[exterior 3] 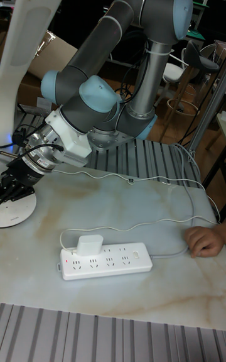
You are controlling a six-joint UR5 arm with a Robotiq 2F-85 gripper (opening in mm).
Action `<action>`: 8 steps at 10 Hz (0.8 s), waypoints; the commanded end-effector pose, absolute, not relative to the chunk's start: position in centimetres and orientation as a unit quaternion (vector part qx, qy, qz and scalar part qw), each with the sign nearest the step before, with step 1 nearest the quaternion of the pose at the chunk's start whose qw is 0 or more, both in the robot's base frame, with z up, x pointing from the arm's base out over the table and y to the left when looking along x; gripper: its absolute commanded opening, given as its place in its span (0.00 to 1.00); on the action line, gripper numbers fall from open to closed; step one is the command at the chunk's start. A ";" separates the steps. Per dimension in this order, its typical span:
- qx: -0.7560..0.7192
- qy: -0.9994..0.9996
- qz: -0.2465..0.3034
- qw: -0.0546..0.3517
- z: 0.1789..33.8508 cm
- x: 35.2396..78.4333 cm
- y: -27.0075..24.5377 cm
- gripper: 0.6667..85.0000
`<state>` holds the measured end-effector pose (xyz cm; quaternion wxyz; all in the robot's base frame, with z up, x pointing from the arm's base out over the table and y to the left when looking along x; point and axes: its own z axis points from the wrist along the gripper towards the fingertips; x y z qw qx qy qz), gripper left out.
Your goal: Plug in the power cord of the desk lamp, turn on the socket, and light up the desk lamp
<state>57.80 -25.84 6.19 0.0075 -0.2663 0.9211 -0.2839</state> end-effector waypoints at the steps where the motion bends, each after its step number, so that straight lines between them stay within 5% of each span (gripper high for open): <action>1: -0.257 0.924 -0.283 0.015 5.7 57.8 -26.0 0.00; 8: -0.252 0.928 -0.273 0.024 4.6 57.8 -25.5 0.00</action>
